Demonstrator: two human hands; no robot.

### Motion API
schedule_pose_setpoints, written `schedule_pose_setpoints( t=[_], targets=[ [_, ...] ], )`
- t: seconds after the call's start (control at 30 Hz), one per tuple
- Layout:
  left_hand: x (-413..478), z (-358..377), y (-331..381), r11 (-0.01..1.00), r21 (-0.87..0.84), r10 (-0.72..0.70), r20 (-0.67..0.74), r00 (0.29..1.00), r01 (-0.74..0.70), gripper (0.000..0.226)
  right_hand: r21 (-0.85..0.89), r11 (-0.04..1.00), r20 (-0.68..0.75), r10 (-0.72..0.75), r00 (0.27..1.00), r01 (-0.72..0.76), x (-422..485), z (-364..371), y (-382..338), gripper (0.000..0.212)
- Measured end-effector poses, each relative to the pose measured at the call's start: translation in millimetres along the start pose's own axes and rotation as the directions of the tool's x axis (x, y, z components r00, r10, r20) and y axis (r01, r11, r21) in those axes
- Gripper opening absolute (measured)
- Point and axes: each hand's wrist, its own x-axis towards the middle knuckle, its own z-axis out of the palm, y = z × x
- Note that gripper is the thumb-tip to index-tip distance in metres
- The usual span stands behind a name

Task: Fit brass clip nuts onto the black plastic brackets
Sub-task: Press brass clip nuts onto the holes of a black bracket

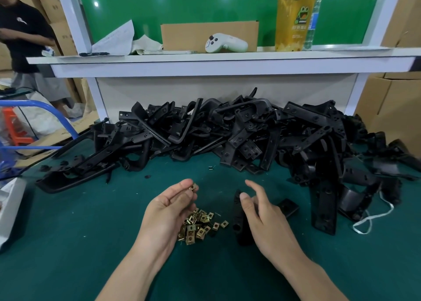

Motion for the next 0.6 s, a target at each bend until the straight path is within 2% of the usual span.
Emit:
schedule_pose_setpoints(
  t=[0.37,0.6],
  targets=[
    [0.1,0.4,-2.0,0.999,0.032,0.009,0.018,1.0,-0.009,0.039,0.004,1.0,0.012,-0.004,1.0,0.004,0.2,-1.1,-1.5,0.059],
    [-1.4,-0.9,-0.4,0.987,-0.141,-0.069,0.035,0.997,0.073,0.035,0.003,1.0,0.017,-0.014,1.0,0.014,0.1,-0.1,0.3,0.057]
  ],
)
